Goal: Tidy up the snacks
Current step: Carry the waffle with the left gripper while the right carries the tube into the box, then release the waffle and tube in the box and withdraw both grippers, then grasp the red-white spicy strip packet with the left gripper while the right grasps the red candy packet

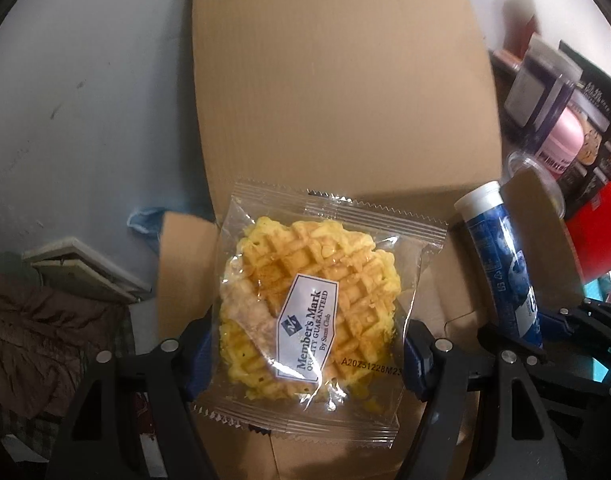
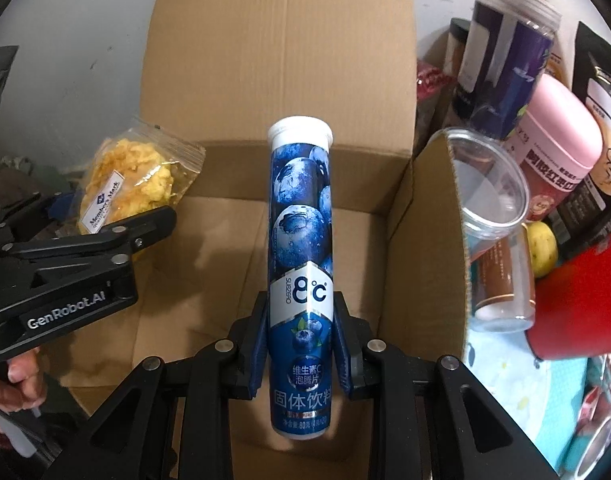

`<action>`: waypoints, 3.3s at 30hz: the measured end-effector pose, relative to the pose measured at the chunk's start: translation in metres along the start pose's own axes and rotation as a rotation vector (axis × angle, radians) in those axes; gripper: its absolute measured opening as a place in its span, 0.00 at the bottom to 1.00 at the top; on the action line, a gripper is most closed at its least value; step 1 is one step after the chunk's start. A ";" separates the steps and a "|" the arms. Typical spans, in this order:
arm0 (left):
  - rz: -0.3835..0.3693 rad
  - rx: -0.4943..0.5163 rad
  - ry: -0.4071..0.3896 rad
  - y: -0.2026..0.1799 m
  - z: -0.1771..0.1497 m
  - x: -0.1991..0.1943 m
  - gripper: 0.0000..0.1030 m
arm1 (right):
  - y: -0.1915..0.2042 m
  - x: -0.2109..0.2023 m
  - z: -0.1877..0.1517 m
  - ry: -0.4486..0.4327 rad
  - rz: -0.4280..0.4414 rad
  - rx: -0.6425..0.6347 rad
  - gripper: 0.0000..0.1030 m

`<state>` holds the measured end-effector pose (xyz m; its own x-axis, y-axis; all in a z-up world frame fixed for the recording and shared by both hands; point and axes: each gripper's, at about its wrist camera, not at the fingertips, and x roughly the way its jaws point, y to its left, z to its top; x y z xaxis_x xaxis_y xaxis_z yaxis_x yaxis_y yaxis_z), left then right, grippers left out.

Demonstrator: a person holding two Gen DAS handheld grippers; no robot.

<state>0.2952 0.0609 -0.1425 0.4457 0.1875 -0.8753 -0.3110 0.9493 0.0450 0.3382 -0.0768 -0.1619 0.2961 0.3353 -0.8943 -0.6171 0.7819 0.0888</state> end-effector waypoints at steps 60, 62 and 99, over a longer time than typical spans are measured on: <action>0.021 -0.062 -0.389 0.003 -0.058 -0.278 0.80 | 0.050 -0.264 -0.048 -0.376 -0.121 -0.047 0.70; 0.019 -0.054 -0.406 0.000 -0.064 -0.289 0.80 | 0.051 -0.277 -0.056 -0.392 -0.122 -0.051 0.72; -0.105 0.063 -0.248 -0.036 -0.191 -0.244 0.81 | 0.036 -0.241 -0.192 -0.236 -0.105 0.055 0.79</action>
<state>0.0370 -0.0675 -0.0222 0.6674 0.1358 -0.7322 -0.2027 0.9792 -0.0032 0.1045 -0.2310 -0.0274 0.5221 0.3588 -0.7737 -0.5353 0.8441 0.0303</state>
